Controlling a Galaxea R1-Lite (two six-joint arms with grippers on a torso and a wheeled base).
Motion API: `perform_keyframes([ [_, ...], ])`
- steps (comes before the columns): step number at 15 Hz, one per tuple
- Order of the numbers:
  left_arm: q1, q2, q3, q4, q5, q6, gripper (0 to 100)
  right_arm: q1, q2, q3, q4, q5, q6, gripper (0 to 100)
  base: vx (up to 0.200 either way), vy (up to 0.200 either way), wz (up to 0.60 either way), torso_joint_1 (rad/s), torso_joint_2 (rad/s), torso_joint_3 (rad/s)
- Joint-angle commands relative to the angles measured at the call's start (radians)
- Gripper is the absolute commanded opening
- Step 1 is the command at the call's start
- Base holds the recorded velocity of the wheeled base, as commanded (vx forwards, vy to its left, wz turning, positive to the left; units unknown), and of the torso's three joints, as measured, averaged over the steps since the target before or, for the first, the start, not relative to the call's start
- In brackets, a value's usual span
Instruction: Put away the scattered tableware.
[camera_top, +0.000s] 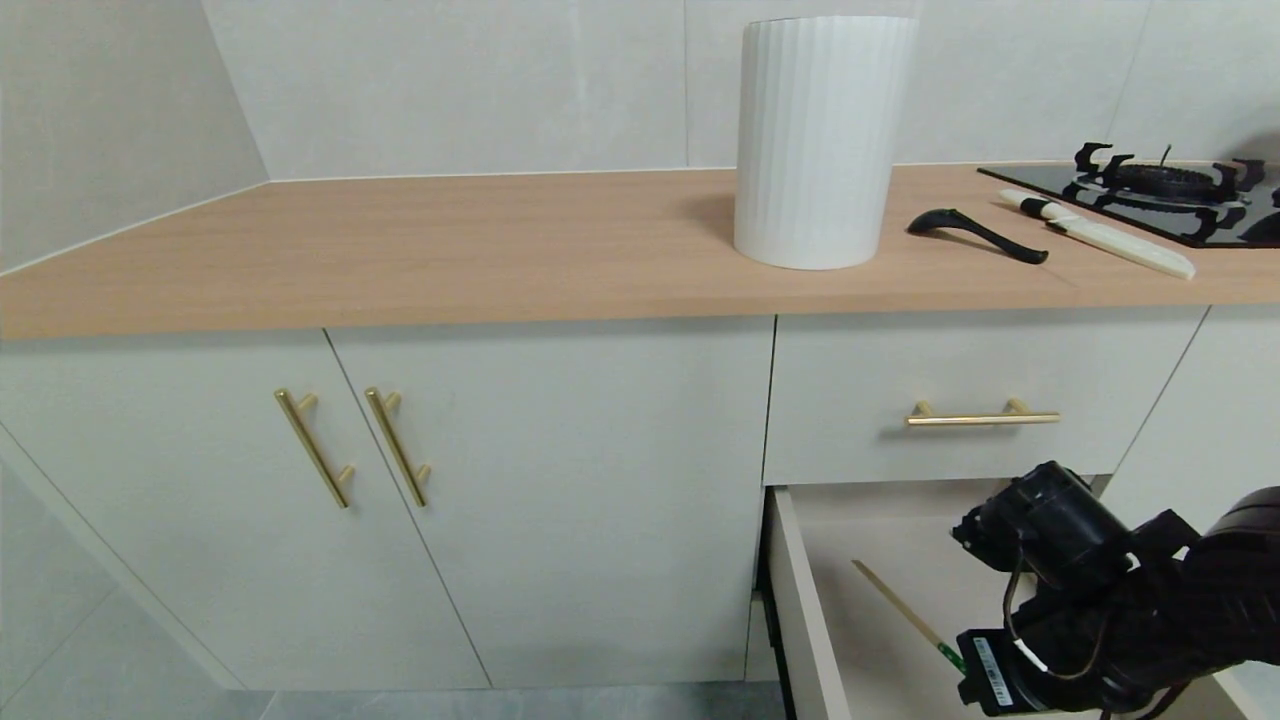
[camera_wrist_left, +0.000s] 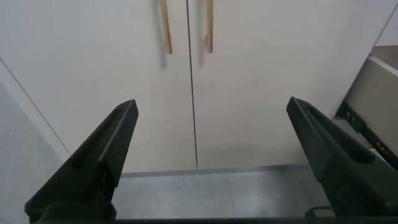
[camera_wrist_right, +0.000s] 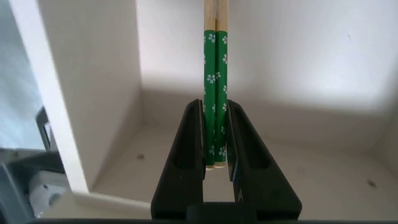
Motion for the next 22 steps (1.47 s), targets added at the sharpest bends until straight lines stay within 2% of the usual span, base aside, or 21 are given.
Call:
perform_keyframes([
  [1, 0.000, 0.001, 0.000, 0.000, 0.000, 0.000, 100, -0.011, 0.105, -0.002, -0.080, -0.033, -0.001, 0, 0.000, 0.000, 0.00, 0.000, 0.00, 0.000],
  [2, 0.002, 0.001, 0.000, 0.000, 0.000, 0.000, 100, -0.011, 0.118, -0.002, -0.092, -0.044, -0.001, 0, 0.000, 0.000, 0.00, 0.000, 0.00, 0.000],
  [3, 0.000, 0.001, 0.000, 0.000, 0.000, 0.000, 100, -0.011, 0.232, -0.002, -0.201, -0.130, 0.001, 0, 0.000, 0.000, 0.00, 0.000, 0.00, 0.000],
  [5, 0.000, 0.001, 0.000, 0.000, 0.000, 0.000, 100, -0.011, 0.318, 0.001, -0.301, -0.194, 0.002, 0, 0.000, 0.000, 0.00, 0.000, 0.00, 0.000],
  [14, 0.000, 0.001, 0.000, 0.000, 0.000, 0.000, 100, -0.027, 0.496, 0.003, -0.462, -0.200, -0.002, 0, 0.000, 0.000, 0.00, 0.000, 0.00, 0.000],
  [21, 0.000, 0.001, 0.000, 0.000, 0.000, 0.000, 100, -0.032, 0.517, 0.011, -0.490, -0.200, -0.007, 0, 0.000, 0.000, 0.00, 0.000, 0.00, 0.000],
  [22, 0.002, 0.001, 0.000, 0.000, 0.000, 0.000, 100, -0.032, 0.519, 0.011, -0.499, -0.200, -0.007, 100, 0.000, 0.000, 0.00, 0.000, 0.00, 0.000],
])
